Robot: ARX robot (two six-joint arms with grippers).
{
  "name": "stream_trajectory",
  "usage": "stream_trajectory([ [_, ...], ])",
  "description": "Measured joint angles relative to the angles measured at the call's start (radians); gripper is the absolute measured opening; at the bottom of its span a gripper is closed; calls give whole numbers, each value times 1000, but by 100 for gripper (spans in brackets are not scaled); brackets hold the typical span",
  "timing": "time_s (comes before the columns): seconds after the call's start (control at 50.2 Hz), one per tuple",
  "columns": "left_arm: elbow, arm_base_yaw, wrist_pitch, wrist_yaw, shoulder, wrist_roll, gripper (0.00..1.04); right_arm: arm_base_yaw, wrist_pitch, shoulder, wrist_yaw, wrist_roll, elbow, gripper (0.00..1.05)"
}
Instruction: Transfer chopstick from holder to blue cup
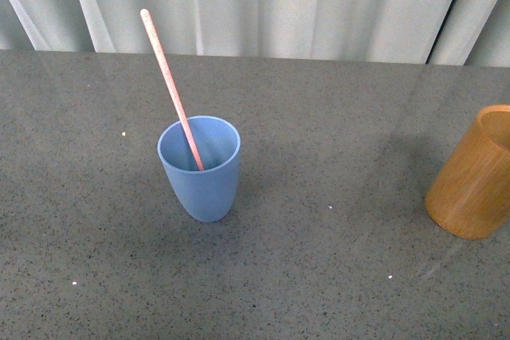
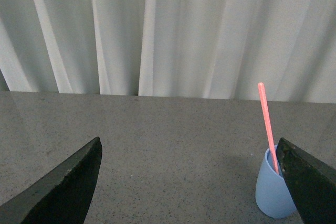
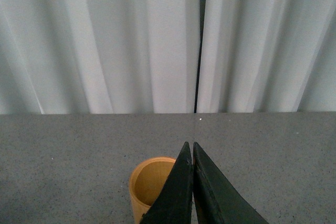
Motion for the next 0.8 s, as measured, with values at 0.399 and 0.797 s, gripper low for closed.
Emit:
stream_trajectory([
  [0.399,0,0,0,0,0,0,98,0,-183,-188,0,0,0,1],
  [0.797,0,0,0,0,0,0,98,0,-317,-322,0,0,0,1],
])
